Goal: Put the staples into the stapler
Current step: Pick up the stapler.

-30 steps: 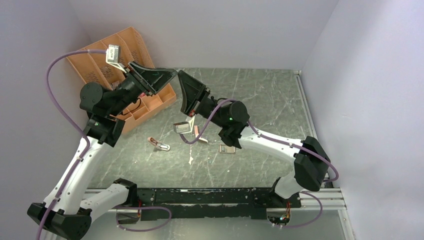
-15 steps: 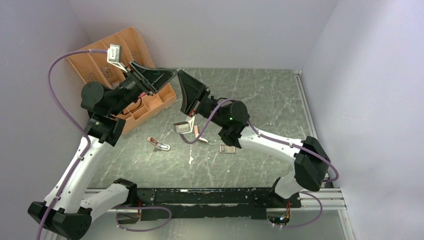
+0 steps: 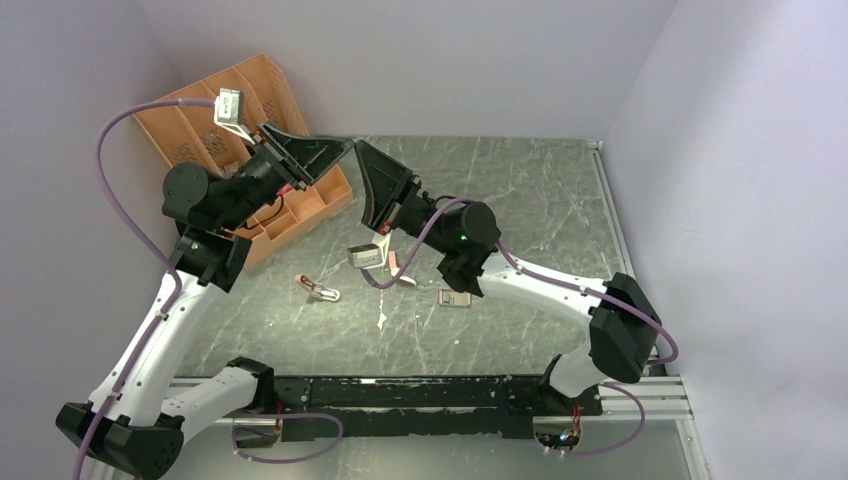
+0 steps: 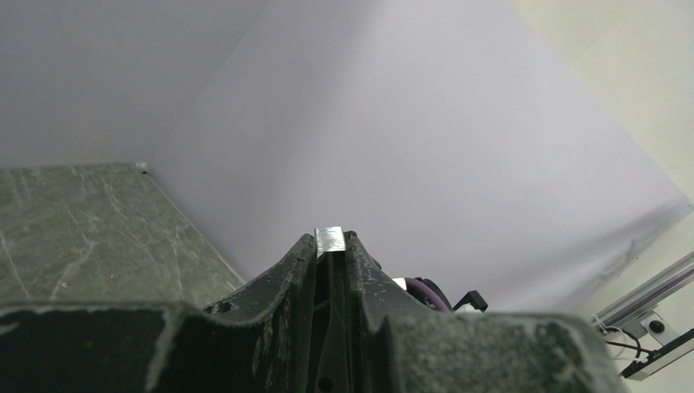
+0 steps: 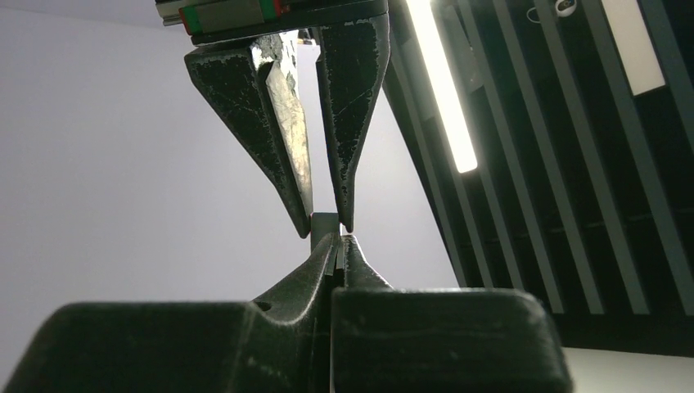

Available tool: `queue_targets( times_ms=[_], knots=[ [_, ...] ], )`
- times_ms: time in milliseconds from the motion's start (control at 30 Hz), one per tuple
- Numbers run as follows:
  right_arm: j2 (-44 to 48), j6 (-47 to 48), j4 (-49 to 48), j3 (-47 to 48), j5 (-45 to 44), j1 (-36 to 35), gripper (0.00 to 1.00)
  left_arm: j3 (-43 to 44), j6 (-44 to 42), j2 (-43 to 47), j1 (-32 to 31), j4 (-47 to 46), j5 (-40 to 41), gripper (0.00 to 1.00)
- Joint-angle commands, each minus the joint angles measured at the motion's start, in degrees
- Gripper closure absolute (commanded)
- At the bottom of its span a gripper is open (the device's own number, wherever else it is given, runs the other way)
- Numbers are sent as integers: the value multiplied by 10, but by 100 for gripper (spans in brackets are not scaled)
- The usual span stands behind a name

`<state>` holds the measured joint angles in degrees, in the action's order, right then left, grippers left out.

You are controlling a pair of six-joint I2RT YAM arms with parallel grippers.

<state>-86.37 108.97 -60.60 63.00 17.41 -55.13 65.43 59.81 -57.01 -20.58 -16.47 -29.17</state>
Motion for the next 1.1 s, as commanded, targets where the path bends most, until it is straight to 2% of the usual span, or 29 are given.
queue_targets(
  times_ms=[0, 200, 300, 367, 533, 667, 767, 900, 967, 1067],
  knots=[
    [9, 15, -4, 11, 16, 0, 100, 4, 5, 3, -2, -18, -3, 80],
    [11, 18, -1, 10, 17, 0, 100, 3, 6, 3, -2, -17, -2, 92],
    [11, 18, 0, 10, 18, 0, 99, 4, 6, 4, -3, -15, -1, 93],
    [10, 16, 0, 9, 18, 0, 93, 4, 5, 5, -2, -15, 0, 93],
    [12, 13, 0, 5, 16, 0, 64, 1, 4, 7, -3, -13, 3, 93],
    [19, 8, -3, -4, 13, 0, 52, 2, 0, 7, -2, -10, 5, 93],
    [27, -11, -12, -18, 9, 0, 50, 5, -15, 7, -3, -2, 8, 93],
    [51, -108, -59, -60, -2, -1, 50, 15, -55, 10, -3, 10, 16, 93],
    [62, -218, -88, -71, -30, -11, 47, 19, -88, 11, -3, 19, 22, 93],
    [78, -377, -132, -89, -59, -7, 48, 21, -145, 12, -3, 34, 39, 93]
  ],
)
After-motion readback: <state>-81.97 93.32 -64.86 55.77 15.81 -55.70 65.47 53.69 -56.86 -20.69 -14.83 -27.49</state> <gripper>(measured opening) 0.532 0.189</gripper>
